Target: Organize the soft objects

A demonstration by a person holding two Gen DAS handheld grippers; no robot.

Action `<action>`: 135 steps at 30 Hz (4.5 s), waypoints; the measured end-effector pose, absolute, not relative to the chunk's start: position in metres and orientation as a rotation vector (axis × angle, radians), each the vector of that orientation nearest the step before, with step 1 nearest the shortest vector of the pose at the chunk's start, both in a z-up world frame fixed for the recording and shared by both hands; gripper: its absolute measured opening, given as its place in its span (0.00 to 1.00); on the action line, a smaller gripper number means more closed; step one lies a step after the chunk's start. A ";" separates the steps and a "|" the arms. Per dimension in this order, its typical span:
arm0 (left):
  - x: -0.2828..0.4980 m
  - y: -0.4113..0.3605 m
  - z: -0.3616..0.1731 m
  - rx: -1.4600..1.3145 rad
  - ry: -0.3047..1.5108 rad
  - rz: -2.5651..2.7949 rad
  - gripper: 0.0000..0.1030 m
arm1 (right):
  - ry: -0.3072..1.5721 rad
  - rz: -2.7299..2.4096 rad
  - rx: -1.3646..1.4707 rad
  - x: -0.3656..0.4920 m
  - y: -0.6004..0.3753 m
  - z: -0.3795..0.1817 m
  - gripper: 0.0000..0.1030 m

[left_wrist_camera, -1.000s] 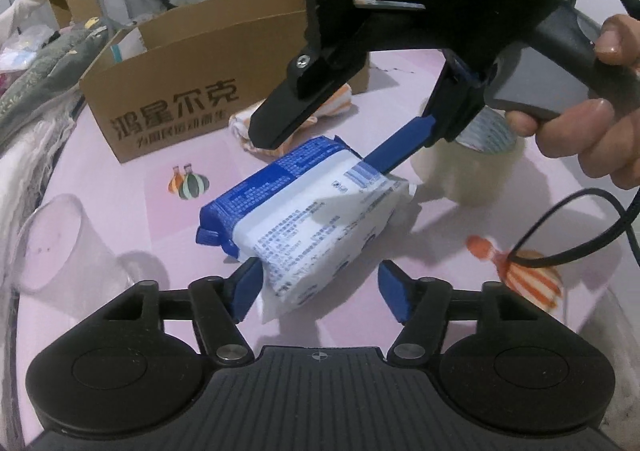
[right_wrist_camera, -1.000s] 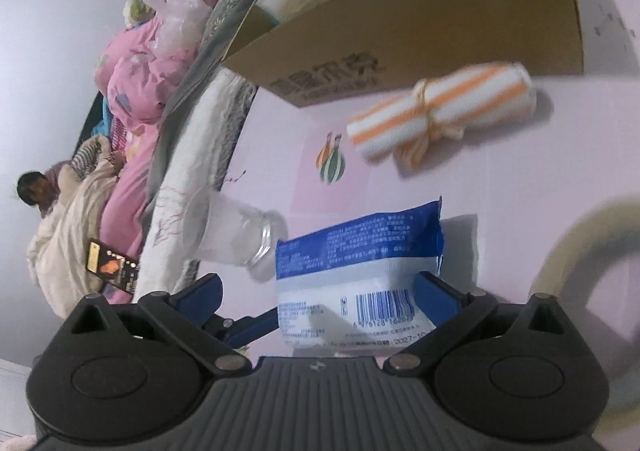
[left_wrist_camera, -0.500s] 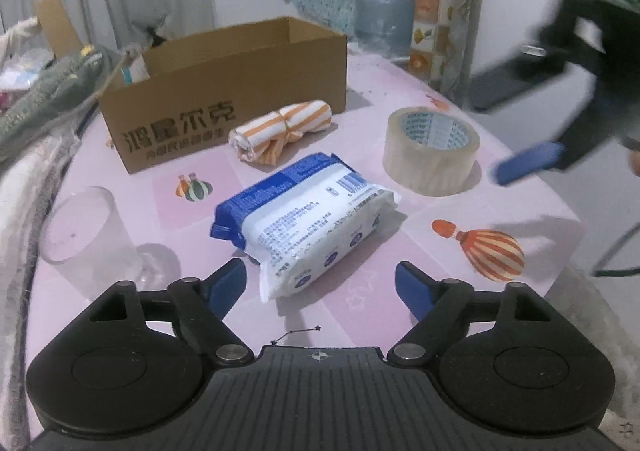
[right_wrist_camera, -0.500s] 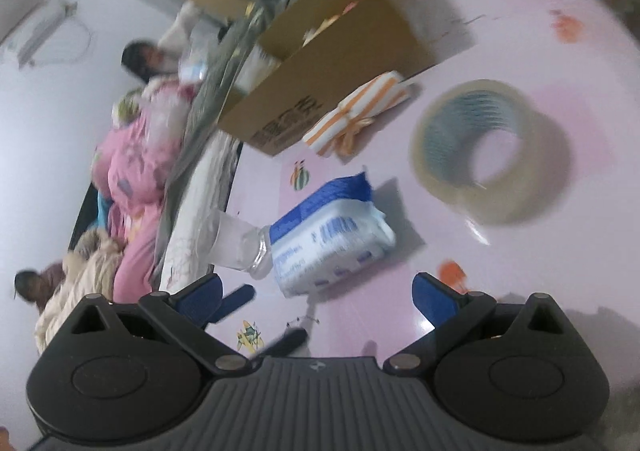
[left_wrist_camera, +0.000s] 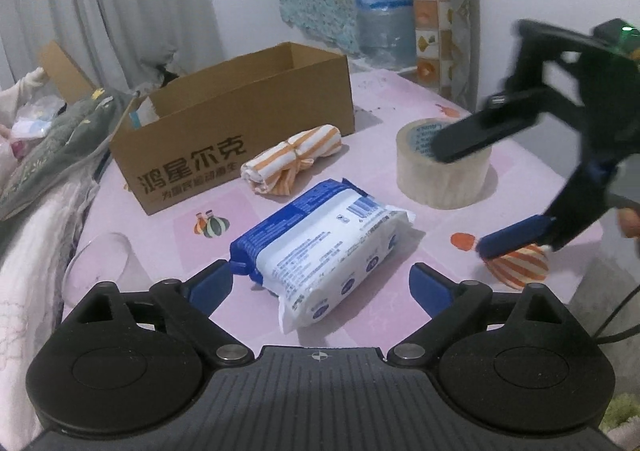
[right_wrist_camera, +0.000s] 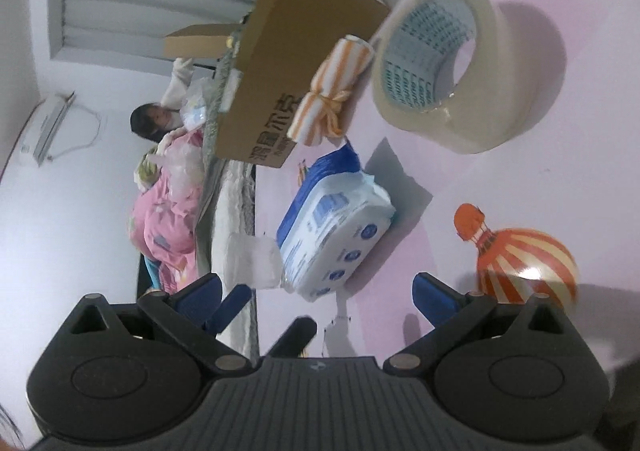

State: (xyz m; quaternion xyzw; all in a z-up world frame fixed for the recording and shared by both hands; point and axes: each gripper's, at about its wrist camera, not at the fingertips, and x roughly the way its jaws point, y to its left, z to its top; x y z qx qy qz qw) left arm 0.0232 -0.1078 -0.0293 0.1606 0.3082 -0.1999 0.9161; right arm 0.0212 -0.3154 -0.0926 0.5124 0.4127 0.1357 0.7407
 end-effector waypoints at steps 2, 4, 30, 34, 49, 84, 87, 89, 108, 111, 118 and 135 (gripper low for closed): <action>0.026 -0.111 -0.031 0.345 0.631 -0.411 0.93 | 0.914 0.298 1.136 0.032 -0.314 -0.100 0.85; 0.030 -0.115 -0.032 0.356 0.625 -0.413 0.94 | 0.926 0.294 1.127 0.041 -0.312 -0.104 0.85; 0.065 -0.140 -0.062 0.507 0.674 -0.421 0.98 | 0.912 0.426 1.102 0.096 -0.296 -0.111 0.86; 0.070 -0.131 -0.061 0.486 0.683 -0.391 0.91 | 0.855 0.497 1.111 0.096 -0.295 -0.097 0.86; 0.097 -0.093 -0.042 0.201 0.764 -0.346 0.58 | 0.776 0.578 1.094 0.104 -0.286 -0.064 0.85; 0.074 -0.030 -0.029 -0.335 0.979 -0.523 0.84 | 0.881 0.361 0.651 0.065 -0.286 -0.003 0.85; 0.075 -0.040 -0.034 -0.322 0.990 -0.557 0.83 | 0.950 0.391 0.604 0.096 -0.268 -0.005 0.85; 0.079 -0.047 -0.037 -0.302 0.985 -0.548 0.80 | 0.984 0.402 0.573 0.112 -0.258 -0.007 0.85; 0.093 -0.071 -0.051 -0.099 0.944 -0.458 0.72 | 1.210 0.391 0.450 0.172 -0.225 -0.050 0.85; 0.092 -0.075 -0.051 -0.047 0.924 -0.439 0.72 | 1.209 0.393 0.496 0.162 -0.237 -0.051 0.75; 0.094 -0.090 -0.056 0.044 0.913 -0.387 0.74 | 1.203 0.368 0.493 0.155 -0.242 -0.066 0.54; 0.064 -0.100 -0.028 0.052 0.880 -0.367 0.74 | 1.084 0.395 0.493 0.107 -0.239 -0.034 0.47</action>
